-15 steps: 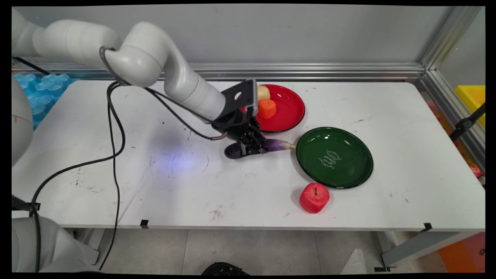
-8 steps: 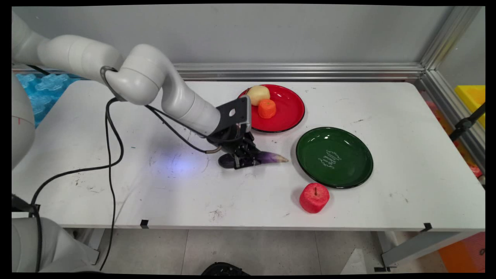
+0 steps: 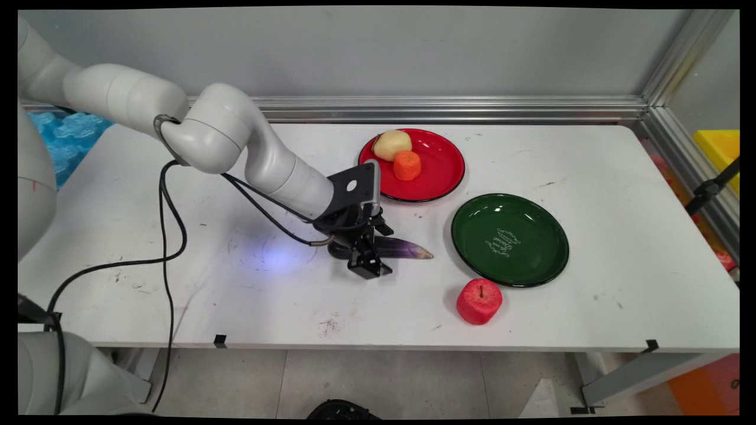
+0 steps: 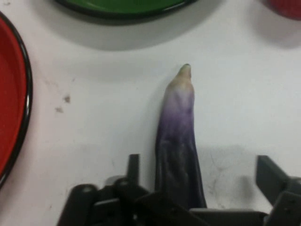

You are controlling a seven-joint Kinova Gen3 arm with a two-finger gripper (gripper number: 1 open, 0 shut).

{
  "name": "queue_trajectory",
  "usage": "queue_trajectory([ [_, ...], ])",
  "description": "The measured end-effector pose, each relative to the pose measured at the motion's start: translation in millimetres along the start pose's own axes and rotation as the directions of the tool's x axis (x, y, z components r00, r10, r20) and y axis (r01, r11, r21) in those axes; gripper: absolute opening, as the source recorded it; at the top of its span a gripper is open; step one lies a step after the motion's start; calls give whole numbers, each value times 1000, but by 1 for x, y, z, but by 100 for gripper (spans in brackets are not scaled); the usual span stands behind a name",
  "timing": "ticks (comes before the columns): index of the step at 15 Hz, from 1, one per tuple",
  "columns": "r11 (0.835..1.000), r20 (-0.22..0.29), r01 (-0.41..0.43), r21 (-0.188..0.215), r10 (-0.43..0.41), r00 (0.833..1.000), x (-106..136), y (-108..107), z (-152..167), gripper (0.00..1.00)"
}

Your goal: Place the picked object on the table

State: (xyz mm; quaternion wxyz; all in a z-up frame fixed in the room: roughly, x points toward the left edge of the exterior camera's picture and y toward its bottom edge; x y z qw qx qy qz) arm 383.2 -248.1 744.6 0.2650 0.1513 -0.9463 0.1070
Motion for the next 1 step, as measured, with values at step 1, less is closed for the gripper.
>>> queue_trajectory([
  [1, 1000, -4, -1, 1, 1, 1000, 1, 0, -2, 100],
])
